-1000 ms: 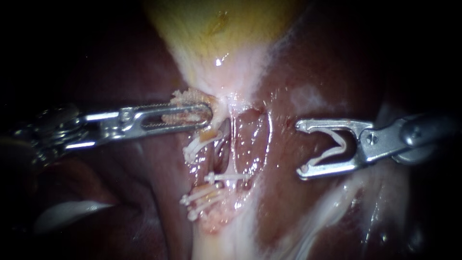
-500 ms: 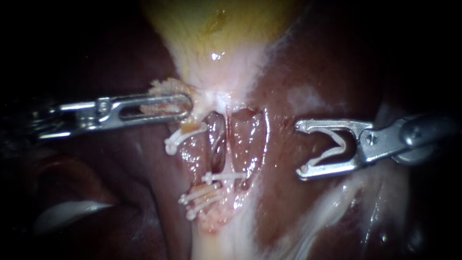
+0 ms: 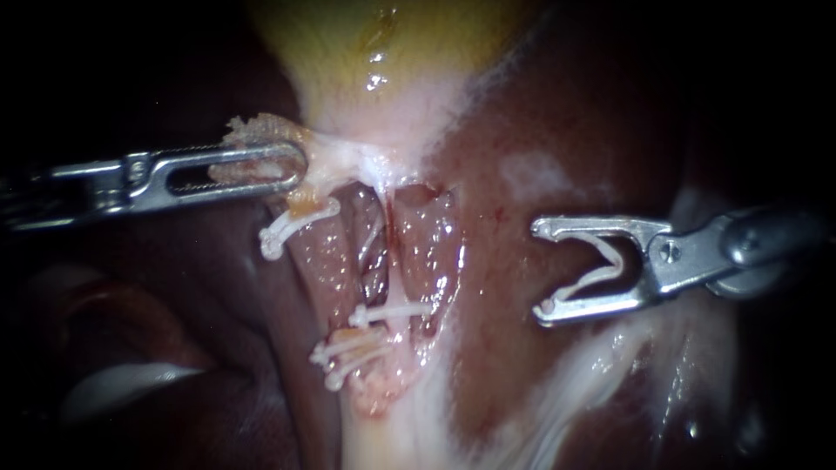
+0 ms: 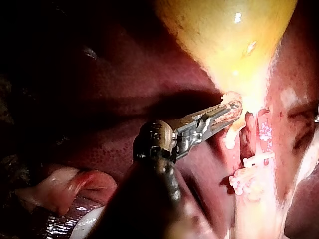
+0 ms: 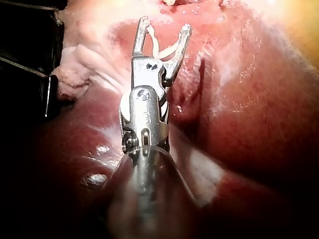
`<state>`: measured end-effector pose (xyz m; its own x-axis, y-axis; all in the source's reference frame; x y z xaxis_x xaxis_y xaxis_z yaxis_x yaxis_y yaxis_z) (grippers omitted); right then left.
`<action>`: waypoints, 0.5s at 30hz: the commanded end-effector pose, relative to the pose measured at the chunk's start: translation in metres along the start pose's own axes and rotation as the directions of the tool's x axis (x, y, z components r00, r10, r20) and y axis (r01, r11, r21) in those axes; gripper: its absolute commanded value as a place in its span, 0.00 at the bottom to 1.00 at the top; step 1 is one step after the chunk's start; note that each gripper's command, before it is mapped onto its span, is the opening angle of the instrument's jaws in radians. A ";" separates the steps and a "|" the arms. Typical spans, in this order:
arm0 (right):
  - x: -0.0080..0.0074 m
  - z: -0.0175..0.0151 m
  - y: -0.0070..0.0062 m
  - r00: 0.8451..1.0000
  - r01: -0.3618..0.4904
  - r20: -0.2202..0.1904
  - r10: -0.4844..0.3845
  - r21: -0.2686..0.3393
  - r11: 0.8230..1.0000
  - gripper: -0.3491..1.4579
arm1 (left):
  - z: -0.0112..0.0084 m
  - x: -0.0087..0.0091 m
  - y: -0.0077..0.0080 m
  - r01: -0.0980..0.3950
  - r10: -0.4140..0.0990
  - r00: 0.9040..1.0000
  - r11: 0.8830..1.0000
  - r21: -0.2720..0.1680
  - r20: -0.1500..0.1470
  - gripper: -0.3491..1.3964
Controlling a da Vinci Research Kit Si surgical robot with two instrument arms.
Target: Clipping second clip right tube
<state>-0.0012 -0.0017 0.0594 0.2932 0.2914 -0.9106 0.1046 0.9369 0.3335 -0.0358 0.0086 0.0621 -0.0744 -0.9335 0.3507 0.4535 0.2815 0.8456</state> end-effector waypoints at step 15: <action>-0.0026 0.0077 0.0009 0.966 -0.257 -0.007 0.257 -0.026 0.966 0.47 | 0.0000 0.0001 -0.0005 0.001 -0.001 1.000 1.000 -0.005 0.002 0.18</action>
<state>0.0058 -0.0031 0.0643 0.3021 0.5293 -0.7928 -0.0049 0.8325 0.5540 -0.0361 0.0083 0.0617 -0.0765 -0.9333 0.3510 0.4578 0.2799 0.8438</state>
